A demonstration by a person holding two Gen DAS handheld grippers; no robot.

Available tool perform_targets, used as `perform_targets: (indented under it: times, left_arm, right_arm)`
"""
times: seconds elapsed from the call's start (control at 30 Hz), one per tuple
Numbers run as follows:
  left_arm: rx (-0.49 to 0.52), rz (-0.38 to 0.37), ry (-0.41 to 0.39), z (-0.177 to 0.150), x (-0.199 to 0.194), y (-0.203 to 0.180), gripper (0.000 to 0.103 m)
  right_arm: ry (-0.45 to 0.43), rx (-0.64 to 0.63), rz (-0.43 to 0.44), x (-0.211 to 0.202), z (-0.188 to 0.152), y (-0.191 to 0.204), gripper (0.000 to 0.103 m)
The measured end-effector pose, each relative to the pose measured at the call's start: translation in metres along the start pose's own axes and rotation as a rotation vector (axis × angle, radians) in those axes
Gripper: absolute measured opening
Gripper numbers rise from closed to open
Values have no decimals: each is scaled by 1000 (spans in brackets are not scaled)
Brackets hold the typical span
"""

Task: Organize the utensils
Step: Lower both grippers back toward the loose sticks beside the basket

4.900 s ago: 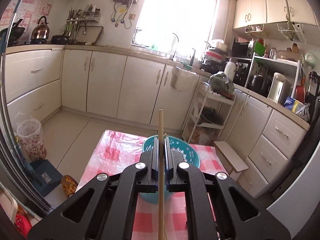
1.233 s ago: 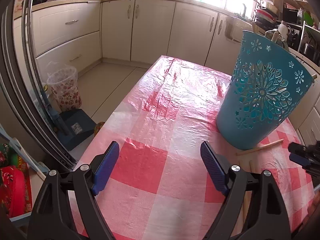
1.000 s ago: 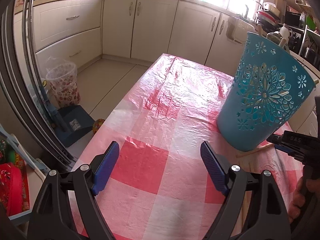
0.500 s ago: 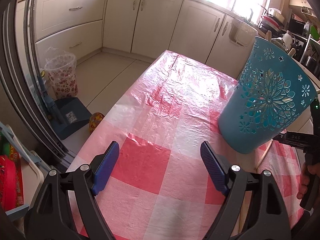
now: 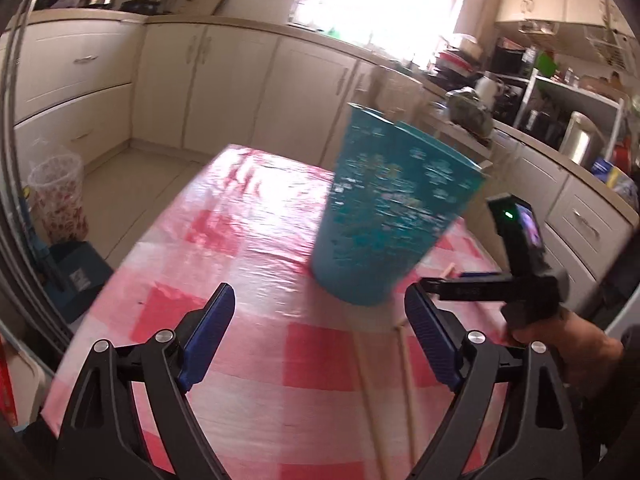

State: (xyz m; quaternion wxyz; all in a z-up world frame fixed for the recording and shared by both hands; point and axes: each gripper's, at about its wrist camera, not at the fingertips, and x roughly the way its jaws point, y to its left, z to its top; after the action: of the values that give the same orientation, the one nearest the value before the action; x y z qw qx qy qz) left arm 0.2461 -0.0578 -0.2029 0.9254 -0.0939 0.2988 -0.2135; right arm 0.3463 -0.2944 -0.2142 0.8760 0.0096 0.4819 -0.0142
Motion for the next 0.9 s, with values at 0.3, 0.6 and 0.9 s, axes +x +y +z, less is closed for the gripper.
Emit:
perform_targets:
  times: [0.3, 0.6, 0.9]
  left_arm:
    - [225, -74, 261, -34, 57, -81, 86]
    - [114, 114, 404, -26, 82, -63, 86]
    - [-36, 183, 426, -8, 77, -29, 86]
  right_arm:
    - [25, -74, 29, 12, 13, -29, 82]
    - [9, 6, -4, 4, 4, -43, 83]
    - [-36, 34, 47, -21, -5, -23, 83]
